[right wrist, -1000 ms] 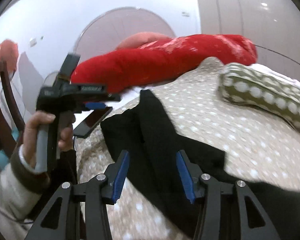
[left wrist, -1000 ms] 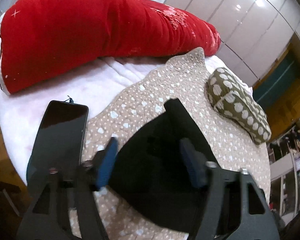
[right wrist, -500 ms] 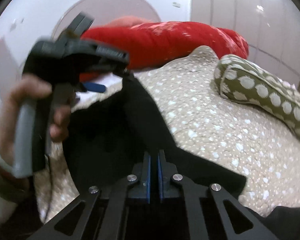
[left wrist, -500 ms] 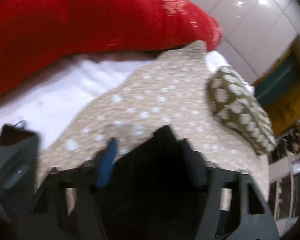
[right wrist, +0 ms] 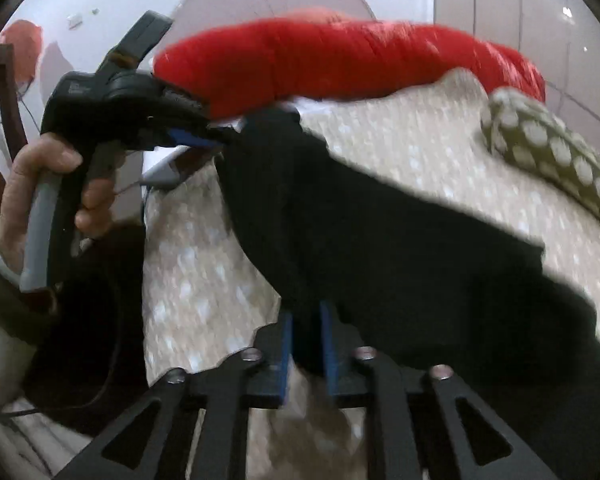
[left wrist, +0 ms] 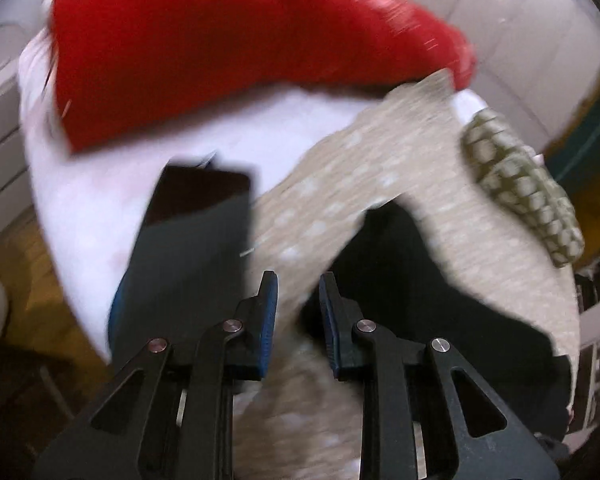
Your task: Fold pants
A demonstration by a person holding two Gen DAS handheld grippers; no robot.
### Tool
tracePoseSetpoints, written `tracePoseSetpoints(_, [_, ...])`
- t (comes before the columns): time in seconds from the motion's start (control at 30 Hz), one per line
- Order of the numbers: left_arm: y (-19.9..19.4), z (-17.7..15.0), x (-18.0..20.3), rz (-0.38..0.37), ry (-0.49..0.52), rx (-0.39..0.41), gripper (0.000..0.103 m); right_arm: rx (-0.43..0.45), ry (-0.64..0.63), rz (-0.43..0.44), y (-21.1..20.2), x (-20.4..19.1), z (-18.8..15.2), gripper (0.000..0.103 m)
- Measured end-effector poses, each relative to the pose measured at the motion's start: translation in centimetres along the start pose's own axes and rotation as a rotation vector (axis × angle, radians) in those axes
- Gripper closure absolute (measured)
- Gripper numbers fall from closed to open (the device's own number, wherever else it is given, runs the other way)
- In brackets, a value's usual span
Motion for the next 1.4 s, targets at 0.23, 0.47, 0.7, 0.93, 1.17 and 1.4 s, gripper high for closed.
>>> tracePoseSetpoints(0.23, [-2.5,1.3,1.1,-0.018,0.011,0.100,0.083,0.167,0.305,-0.132,-6.7,10.1,1.6,0.064])
tracePoseSetpoints(0.47, [-1.7,1.9,1.9,-0.032,0.019,0.087,0.083,-0.002,0.402,-0.124,0.7,14.0,3.7,0.081])
tracePoseSetpoints(0.7, [0.2,2.8,3.4,0.007,0.059,0.089,0.083,0.047,0.351,-0.392,0.3,17.5,5.4,0.092])
tracePoseSetpoints(0.93, [-0.6,2.6,3.2,0.021,0.065,0.102,0.083,0.086,0.476,-0.303,-0.6,18.9,3.6,0.070])
tracePoseSetpoints(1.17, [-1.9,1.7,6.6,-0.048,0.145,0.118,0.074,0.164,0.424,-0.272,-7.0,15.3,1.2,0.069])
tracePoseSetpoints(1.4, [3.5,-1.0,6.9,0.053,0.209,0.008,0.069,0.018,0.429,-0.240,-2.2,13.3,-2.7,0.069])
Point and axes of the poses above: each gripper's, at about its wrist camera, not at the fingertips, and y roughly the way its jaws point, x to its right, z to its top, the point moved 8 cm from there along y, roughly the way its jaws point, and after that the axes turned 4 degrees about -x, right-handed, at the moved point
